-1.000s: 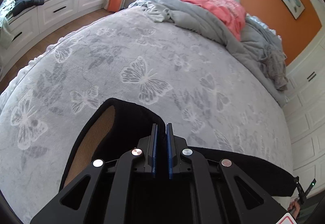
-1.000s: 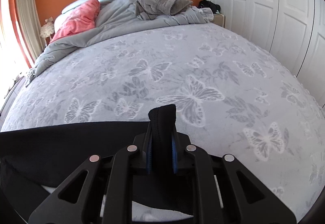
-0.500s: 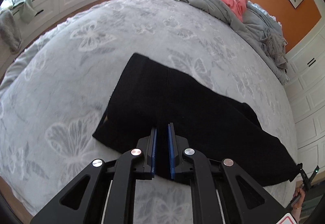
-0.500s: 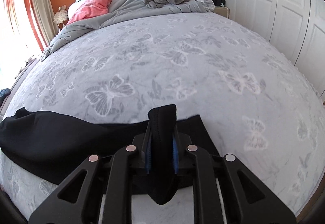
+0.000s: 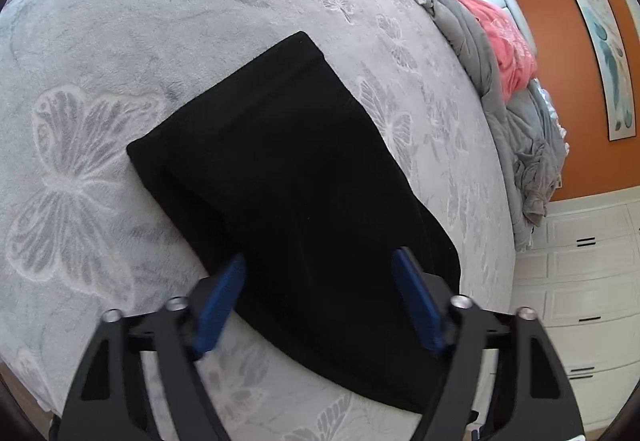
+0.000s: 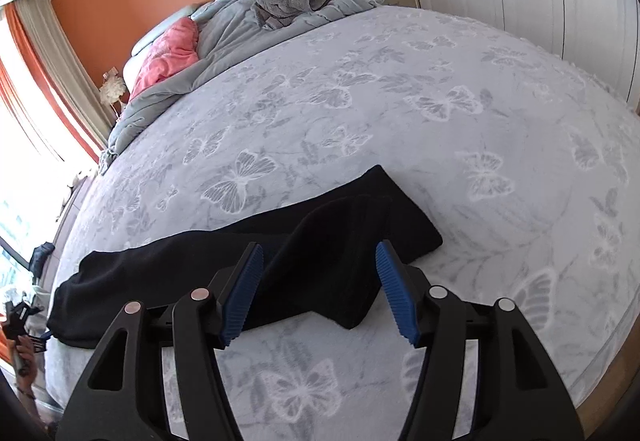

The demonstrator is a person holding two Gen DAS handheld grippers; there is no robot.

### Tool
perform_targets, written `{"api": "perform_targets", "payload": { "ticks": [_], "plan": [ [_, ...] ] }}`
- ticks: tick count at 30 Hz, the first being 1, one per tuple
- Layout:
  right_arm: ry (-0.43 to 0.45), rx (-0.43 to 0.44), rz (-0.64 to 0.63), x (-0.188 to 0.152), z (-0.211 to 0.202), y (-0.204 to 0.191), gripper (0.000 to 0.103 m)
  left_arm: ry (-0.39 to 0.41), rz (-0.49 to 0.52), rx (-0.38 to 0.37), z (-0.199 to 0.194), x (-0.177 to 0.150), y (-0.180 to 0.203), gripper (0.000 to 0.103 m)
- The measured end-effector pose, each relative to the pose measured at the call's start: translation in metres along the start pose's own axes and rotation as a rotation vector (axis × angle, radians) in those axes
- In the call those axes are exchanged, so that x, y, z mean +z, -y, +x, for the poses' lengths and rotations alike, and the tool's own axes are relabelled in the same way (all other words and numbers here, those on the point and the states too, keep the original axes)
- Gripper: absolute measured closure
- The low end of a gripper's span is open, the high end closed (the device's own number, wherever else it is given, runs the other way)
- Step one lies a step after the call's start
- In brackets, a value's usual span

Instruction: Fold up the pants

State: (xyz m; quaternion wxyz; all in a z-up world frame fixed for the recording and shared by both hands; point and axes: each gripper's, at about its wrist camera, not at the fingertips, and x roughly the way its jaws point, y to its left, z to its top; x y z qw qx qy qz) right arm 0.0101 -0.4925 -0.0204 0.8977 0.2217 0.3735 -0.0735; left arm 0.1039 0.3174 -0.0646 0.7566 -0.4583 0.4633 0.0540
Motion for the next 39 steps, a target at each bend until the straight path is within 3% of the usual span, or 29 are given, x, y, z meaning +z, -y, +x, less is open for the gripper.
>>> {"api": "perform_targets", "payload": {
  "ticks": [2,3,9,11,13,14,15,18,20,22,26,28,30,33,36,39],
  "plan": [
    [-0.042,0.031,0.037,-0.002,0.002,-0.001,0.045,-0.005,0.016,-0.009,0.004,0.002,0.003,0.095],
    [-0.070,0.058,0.054,-0.002,0.005,-0.003,0.044,0.000,0.016,-0.019,0.003,0.001,0.002,0.100],
    [-0.184,0.122,0.183,0.003,0.049,-0.015,0.037,0.019,-0.034,-0.062,0.000,0.000,-0.018,0.101],
    [-0.214,0.073,0.225,0.006,0.077,-0.012,0.040,0.021,-0.001,-0.038,0.001,0.001,-0.016,0.101],
    [-0.238,0.003,0.218,0.008,0.105,-0.009,0.093,0.023,0.030,-0.031,0.002,0.004,-0.011,0.101],
    [-0.241,-0.012,0.227,0.011,0.113,-0.009,0.099,0.031,0.046,-0.028,0.001,0.007,-0.007,0.101],
    [-0.203,0.015,0.250,0.018,0.108,-0.010,0.100,0.052,0.053,-0.044,-0.004,0.009,-0.004,0.102],
    [0.039,0.248,0.164,0.055,0.039,-0.049,0.100,0.111,0.124,-0.175,-0.034,0.017,0.017,0.102],
    [0.114,0.245,0.049,0.062,0.005,-0.070,0.100,0.141,0.186,-0.186,-0.047,0.016,0.027,0.102],
    [0.059,0.144,0.032,0.053,0.023,-0.056,0.100,0.138,0.211,-0.109,-0.039,0.015,0.021,0.102],
    [-0.153,0.026,0.188,0.005,0.100,0.008,0.100,-0.028,0.053,-0.030,0.003,0.014,-0.034,0.102],
    [-0.224,-0.018,0.181,-0.014,0.120,0.011,0.100,-0.032,0.069,0.011,0.008,0.010,-0.037,0.102],
    [-0.208,-0.019,0.181,-0.010,0.117,0.006,0.099,-0.011,0.127,0.027,0.004,0.008,-0.026,0.102],
    [-0.149,0.028,0.223,0.017,0.108,-0.004,0.099,0.031,0.162,-0.031,-0.010,0.022,0.004,0.102],
    [-0.014,0.151,0.191,0.052,0.074,-0.034,0.100,0.102,0.283,-0.068,-0.043,0.031,0.049,0.102],
    [-0.001,0.109,0.121,0.051,0.061,-0.035,0.099,0.113,0.363,0.014,-0.058,0.028,0.051,0.101]
  ]
}}
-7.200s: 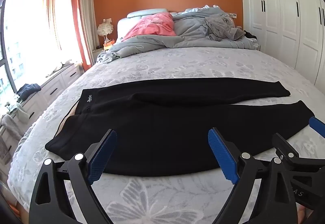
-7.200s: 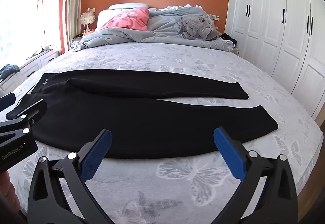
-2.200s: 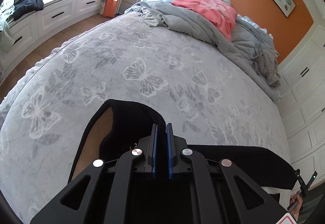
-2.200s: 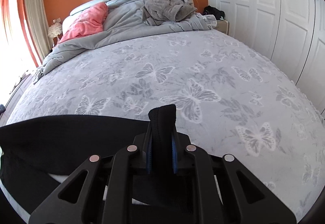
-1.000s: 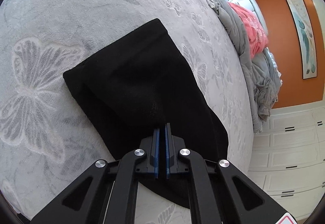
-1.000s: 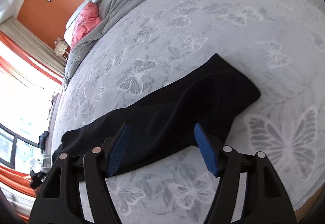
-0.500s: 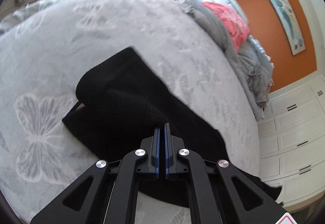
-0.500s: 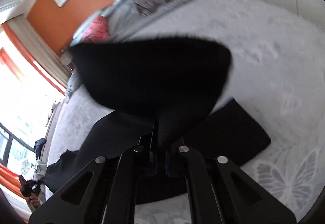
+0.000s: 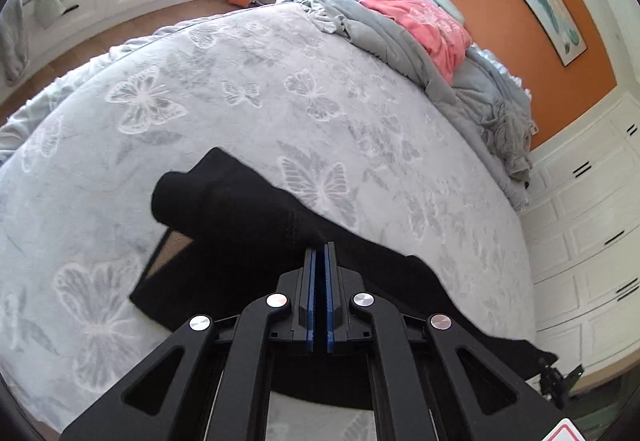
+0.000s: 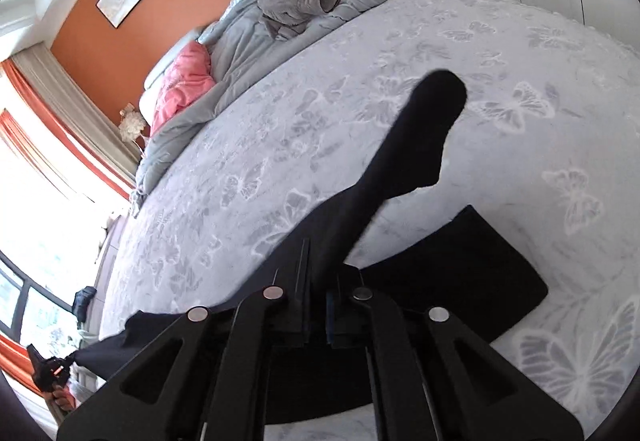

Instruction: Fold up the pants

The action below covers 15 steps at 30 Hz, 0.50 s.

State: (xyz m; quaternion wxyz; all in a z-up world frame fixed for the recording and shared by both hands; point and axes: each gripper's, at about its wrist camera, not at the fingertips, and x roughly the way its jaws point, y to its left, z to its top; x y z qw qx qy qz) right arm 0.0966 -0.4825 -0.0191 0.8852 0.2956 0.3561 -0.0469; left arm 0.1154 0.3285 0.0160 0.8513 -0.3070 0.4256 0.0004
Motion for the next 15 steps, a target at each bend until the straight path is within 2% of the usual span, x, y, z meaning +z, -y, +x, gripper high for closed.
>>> {"api": "perform_targets", "payload": {
  "ticks": [2,4,6,8,9,10,11,12,13,14,15],
  "plan": [
    [-0.069,-0.039,0.080,-0.016,0.014,0.039,0.099,-0.072,-0.062,0.030,0.015,-0.017,-0.036,0.100],
    [-0.141,-0.083,0.148,-0.035,0.031,0.076,0.098,-0.172,-0.120,0.066,0.045,-0.039,-0.070,0.100],
    [-0.170,-0.105,0.180,-0.049,0.038,0.093,0.096,-0.201,-0.109,0.104,0.060,-0.058,-0.082,0.098],
    [-0.168,-0.097,0.185,-0.048,0.034,0.094,0.091,-0.175,-0.041,0.136,0.053,-0.064,-0.074,0.086],
    [-0.151,-0.130,0.179,-0.044,0.027,0.093,0.087,-0.167,-0.025,0.160,0.045,-0.064,-0.071,0.078],
    [-0.125,-0.170,0.169,-0.042,0.018,0.091,0.081,-0.144,-0.021,0.215,0.035,-0.064,-0.070,0.067],
    [-0.098,-0.212,0.159,-0.039,0.005,0.090,0.067,-0.113,-0.032,0.290,0.022,-0.064,-0.072,0.063],
    [-0.062,-0.267,0.152,-0.037,-0.005,0.089,0.054,-0.083,-0.051,0.341,0.010,-0.062,-0.077,0.060],
    [0.002,-0.352,0.139,-0.036,-0.023,0.084,0.054,-0.045,-0.098,0.365,-0.006,-0.062,-0.083,0.054],
    [0.052,-0.415,0.106,-0.035,-0.035,0.073,0.054,-0.008,-0.162,0.367,-0.020,-0.061,-0.090,0.053],
    [0.094,-0.401,0.041,-0.034,-0.046,0.050,0.054,0.030,-0.223,0.340,-0.033,-0.060,-0.094,0.053]
  ]
}}
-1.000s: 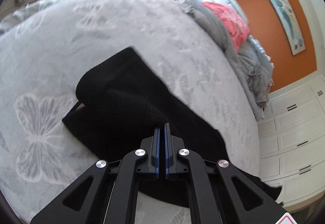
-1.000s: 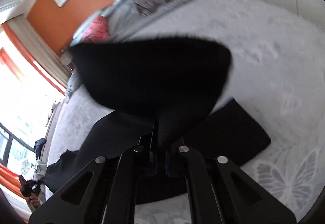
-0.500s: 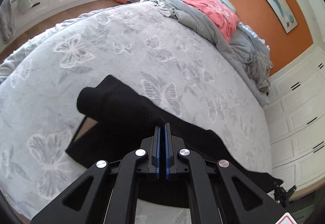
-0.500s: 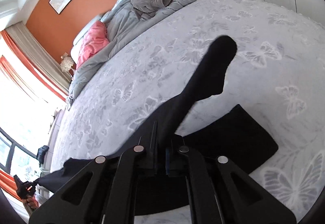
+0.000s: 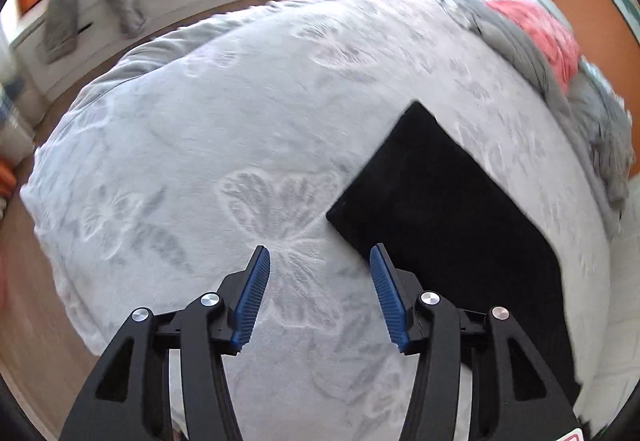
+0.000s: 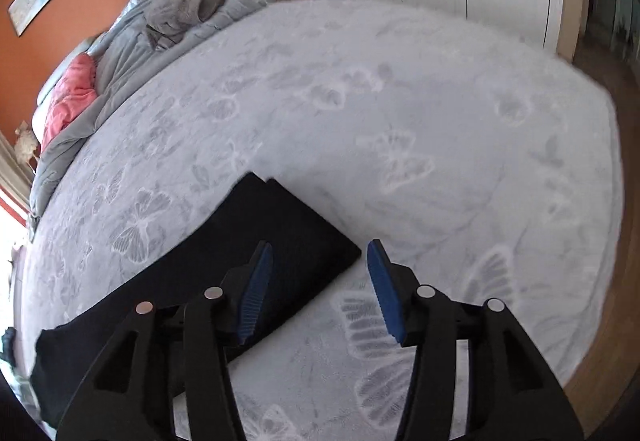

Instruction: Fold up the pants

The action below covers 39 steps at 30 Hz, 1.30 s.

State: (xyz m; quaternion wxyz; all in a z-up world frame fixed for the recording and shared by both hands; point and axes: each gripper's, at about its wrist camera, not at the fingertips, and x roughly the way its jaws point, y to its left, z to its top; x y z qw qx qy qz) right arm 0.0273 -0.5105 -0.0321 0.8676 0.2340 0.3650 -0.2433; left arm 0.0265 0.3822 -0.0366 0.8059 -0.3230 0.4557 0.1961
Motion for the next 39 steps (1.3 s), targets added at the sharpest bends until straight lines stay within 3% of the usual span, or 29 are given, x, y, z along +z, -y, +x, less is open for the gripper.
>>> {"api": "perform_targets", "payload": {
  "ticks": [2,4,8,11,13,14,16,21,22,24,27,30,33,36,39],
  "plan": [
    [0.014,0.190,-0.118,0.002,-0.022,-0.050,0.054,0.010,-0.066,-0.080,-0.014,0.004,0.005,0.053],
    [-0.042,0.366,-0.260,-0.007,-0.031,-0.120,0.054,0.003,-0.038,-0.135,-0.018,0.004,0.034,0.053],
    [-0.233,0.625,-0.528,-0.066,-0.017,-0.291,0.057,-0.038,0.180,-0.166,0.002,-0.017,0.120,0.047],
    [-0.324,0.654,-0.682,-0.123,0.007,-0.391,0.060,-0.075,0.235,-0.092,0.042,-0.030,0.137,0.047],
    [-0.346,0.630,-0.728,-0.148,0.025,-0.432,0.060,-0.125,0.230,-0.029,0.070,-0.034,0.116,0.049],
    [-0.347,0.614,-0.740,-0.154,0.036,-0.449,0.060,-0.156,0.214,-0.013,0.082,-0.035,0.101,0.057],
    [-0.370,0.609,-0.741,-0.161,0.060,-0.480,0.059,-0.184,0.200,-0.059,0.089,-0.035,0.079,0.061],
    [-0.494,0.547,-0.765,-0.189,0.111,-0.526,0.054,-0.173,0.313,-0.065,0.084,-0.040,0.077,0.064],
    [-0.508,0.564,-0.788,-0.200,0.111,-0.531,0.060,-0.171,0.332,-0.067,0.084,-0.041,0.078,0.063],
    [-0.470,0.604,-0.862,-0.213,0.100,-0.541,0.090,-0.166,0.364,-0.072,0.083,-0.041,0.078,0.063],
    [-0.347,0.543,-0.903,-0.208,0.092,-0.563,0.103,-0.161,0.395,-0.073,0.083,-0.042,0.077,0.062],
    [-0.264,0.428,-0.829,-0.186,0.107,-0.565,0.103,-0.158,0.402,-0.063,0.083,-0.043,0.079,0.062],
    [-0.233,0.578,-0.765,-0.170,0.067,-0.539,0.102,-0.142,0.418,-0.044,0.083,-0.049,0.089,0.062],
    [-0.281,0.639,-0.882,-0.201,0.039,-0.526,0.102,-0.129,0.432,-0.019,0.083,-0.053,0.096,0.062],
    [-0.316,0.507,-0.979,-0.243,0.078,-0.543,0.103,-0.116,0.434,0.008,0.085,-0.057,0.103,0.060]
  ]
}}
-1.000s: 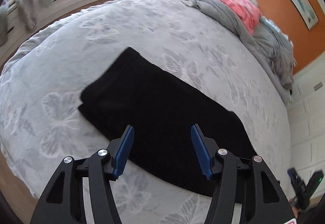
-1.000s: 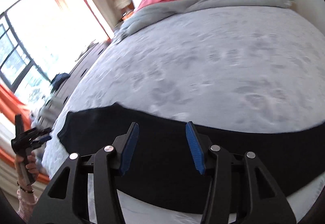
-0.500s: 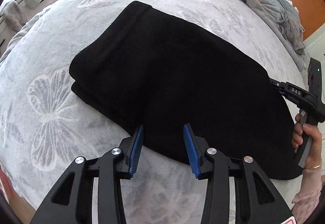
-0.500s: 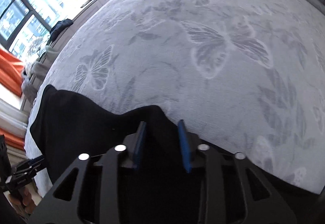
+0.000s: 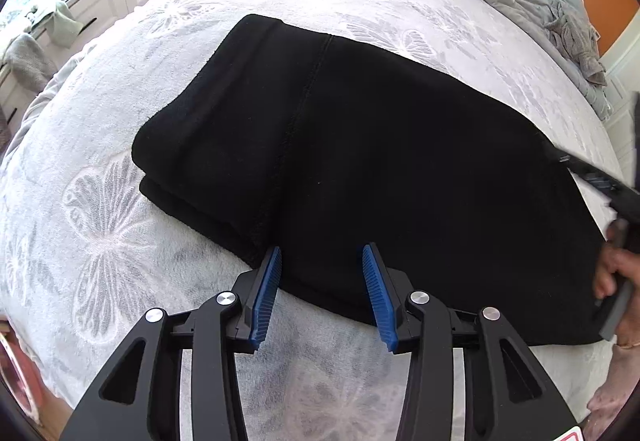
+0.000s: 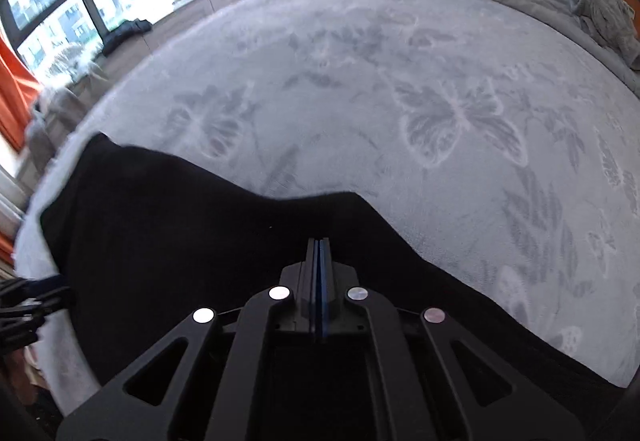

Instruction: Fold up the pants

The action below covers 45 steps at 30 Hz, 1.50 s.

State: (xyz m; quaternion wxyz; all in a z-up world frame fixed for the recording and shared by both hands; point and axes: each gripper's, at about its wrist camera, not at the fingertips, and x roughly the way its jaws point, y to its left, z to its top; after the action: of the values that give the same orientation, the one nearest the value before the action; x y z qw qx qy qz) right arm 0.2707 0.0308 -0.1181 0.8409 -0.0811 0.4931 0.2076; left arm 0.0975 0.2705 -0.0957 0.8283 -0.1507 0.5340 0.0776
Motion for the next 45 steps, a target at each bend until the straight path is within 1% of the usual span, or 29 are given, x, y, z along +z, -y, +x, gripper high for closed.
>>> {"api": "perform_targets", "payload": {
  "ticks": [1,3,4,6,8,10,11,12,14,15,16,18,19,22,23,24,26,28,29,30,32,35,38,40,41,42,43,44,45],
  "plan": [
    [0.025,-0.006,0.020,0.004,0.009,0.005,0.103,0.005,0.006,0.015,0.001,0.000,0.006,0.059],
    [0.057,0.004,0.123,0.017,0.003,0.014,0.103,0.017,0.020,0.042,0.001,-0.003,0.016,0.058],
    [0.075,0.012,0.142,0.020,-0.006,0.012,0.101,0.024,0.029,0.055,0.002,-0.004,0.019,0.058],
    [0.117,0.031,0.109,0.016,-0.026,-0.002,0.101,0.034,0.051,0.078,0.004,-0.008,0.027,0.057],
    [0.108,0.025,0.073,0.008,-0.024,-0.015,0.101,0.037,0.060,0.087,0.004,-0.008,0.032,0.056],
    [0.031,-0.032,0.050,0.003,0.006,-0.018,0.103,0.037,0.056,0.092,0.003,-0.010,0.040,0.055],
    [0.039,-0.019,0.070,0.004,0.006,-0.014,0.103,0.038,0.053,0.094,0.003,-0.011,0.045,0.055],
    [0.031,0.006,0.109,0.006,-0.001,-0.009,0.103,0.045,0.053,0.097,0.001,-0.010,0.047,0.056],
    [0.089,0.029,0.155,0.007,-0.040,0.003,0.099,0.066,0.071,0.110,-0.004,-0.011,0.054,0.056],
    [0.128,0.017,0.145,0.002,-0.065,0.010,0.099,0.078,0.080,0.115,-0.007,-0.012,0.058,0.056],
    [0.158,-0.018,0.131,-0.005,-0.090,0.018,0.099,0.089,0.084,0.119,-0.010,-0.013,0.062,0.056],
    [0.201,-0.095,0.155,-0.026,-0.133,0.051,0.099,0.104,0.073,0.104,-0.016,-0.012,0.070,0.056],
    [0.220,-0.127,0.198,-0.043,-0.157,0.078,0.099,0.111,0.062,0.088,-0.019,-0.011,0.074,0.056],
    [0.250,-0.267,0.391,-0.106,-0.219,0.173,0.098,0.144,0.040,0.049,-0.028,-0.012,0.083,0.055],
    [0.253,-0.319,0.463,-0.133,-0.238,0.206,0.091,0.155,0.037,0.044,-0.032,-0.013,0.089,0.052],
    [0.259,-0.375,0.538,-0.163,-0.255,0.237,0.079,0.162,0.034,0.038,-0.033,-0.015,0.091,0.050],
    [0.251,-0.477,0.687,-0.225,-0.284,0.296,0.063,0.174,0.015,0.015,-0.039,-0.017,0.102,0.047],
    [0.212,-0.531,0.813,-0.283,-0.298,0.343,0.063,0.176,-0.005,-0.013,-0.044,-0.017,0.114,0.045],
    [0.193,-0.531,0.862,-0.305,-0.300,0.359,0.063,0.177,-0.013,-0.030,-0.045,-0.017,0.118,0.043],
    [0.182,-0.509,0.918,-0.329,-0.301,0.374,0.063,0.177,-0.015,-0.038,-0.045,-0.018,0.123,0.042],
    [0.172,-0.478,0.963,-0.355,-0.301,0.390,0.063,0.171,0.005,-0.052,-0.043,-0.016,0.138,0.040],
    [0.181,-0.413,0.961,-0.363,-0.297,0.398,0.063,0.172,0.041,-0.046,-0.035,-0.020,0.161,0.040],
    [0.182,-0.354,0.970,-0.359,-0.286,0.404,0.063,0.175,0.063,-0.078,-0.028,-0.024,0.184,0.040],
    [0.156,-0.353,0.953,-0.353,-0.276,0.407,0.063,0.179,0.089,-0.082,-0.021,-0.026,0.195,0.040],
    [0.129,-0.370,0.941,-0.348,-0.269,0.408,0.063,0.175,0.098,-0.085,-0.018,-0.028,0.197,0.040],
    [0.122,-0.387,0.930,-0.345,-0.266,0.408,0.066,0.168,0.108,-0.097,-0.015,-0.027,0.202,0.040],
    [0.133,-0.392,0.923,-0.344,-0.267,0.409,0.074,0.162,0.116,-0.107,-0.012,-0.026,0.207,0.040],
    [0.146,-0.397,0.914,-0.342,-0.270,0.408,0.095,0.154,0.121,-0.113,-0.009,-0.026,0.208,0.040],
    [0.179,-0.381,0.910,-0.340,-0.279,0.406,0.096,0.149,0.128,-0.123,-0.007,-0.025,0.211,0.040]
  ]
}}
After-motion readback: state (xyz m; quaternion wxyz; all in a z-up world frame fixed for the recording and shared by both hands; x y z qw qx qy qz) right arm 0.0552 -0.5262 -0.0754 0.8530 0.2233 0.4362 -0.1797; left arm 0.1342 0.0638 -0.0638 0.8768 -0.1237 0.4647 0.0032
